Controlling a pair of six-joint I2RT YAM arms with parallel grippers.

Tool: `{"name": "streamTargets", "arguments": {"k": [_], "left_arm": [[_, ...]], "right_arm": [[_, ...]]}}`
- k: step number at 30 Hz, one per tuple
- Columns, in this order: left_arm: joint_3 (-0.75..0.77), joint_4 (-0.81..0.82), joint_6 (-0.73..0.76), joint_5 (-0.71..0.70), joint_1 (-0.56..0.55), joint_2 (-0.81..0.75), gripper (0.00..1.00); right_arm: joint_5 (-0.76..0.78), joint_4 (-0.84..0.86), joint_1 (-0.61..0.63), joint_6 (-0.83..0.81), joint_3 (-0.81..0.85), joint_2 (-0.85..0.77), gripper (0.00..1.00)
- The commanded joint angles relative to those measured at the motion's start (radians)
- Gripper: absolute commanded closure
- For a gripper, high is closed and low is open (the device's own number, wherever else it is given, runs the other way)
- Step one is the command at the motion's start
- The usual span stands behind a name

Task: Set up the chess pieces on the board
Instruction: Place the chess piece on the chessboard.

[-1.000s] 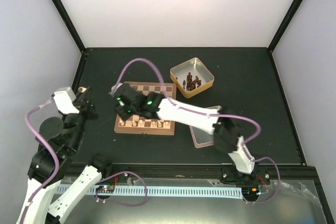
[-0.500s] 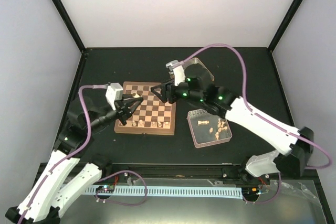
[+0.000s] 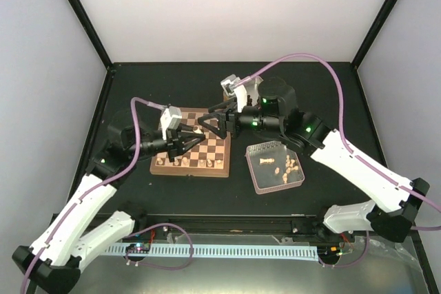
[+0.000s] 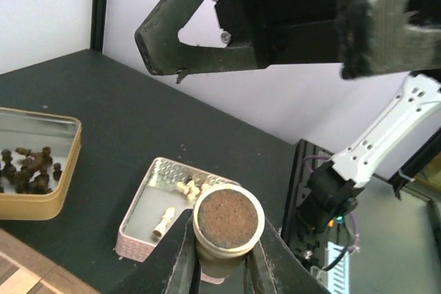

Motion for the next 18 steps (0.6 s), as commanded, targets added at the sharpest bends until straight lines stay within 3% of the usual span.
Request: {"name": "streamTargets", "arguments": {"k": [1,6,9,18], "left_arm": [[0.06,-0.093,0.147,-0.065,-0.045,0.044,0.98],[0.072,-0.085,0.293,-0.404,-0.255,0.132,0.98],[0.115,-0.092,0.328,-0.545,-0.324,0.203,0.98],[0.085,0.02,0.348,-0.6,-0.359,0.203,0.98]], "right_arm": [[0.054,-0.194,-0.001,-0.03,0.084,0.034,0.37],[0.146,-0.31,-0.001,-0.012,0.116,0.055,0.42],[0.189,-0.362,-0.001,-0.002,0.116,0.055,0.45],[0.248,-0.424,-0.001,0.028,0.047,-0.019,0.53]]}}
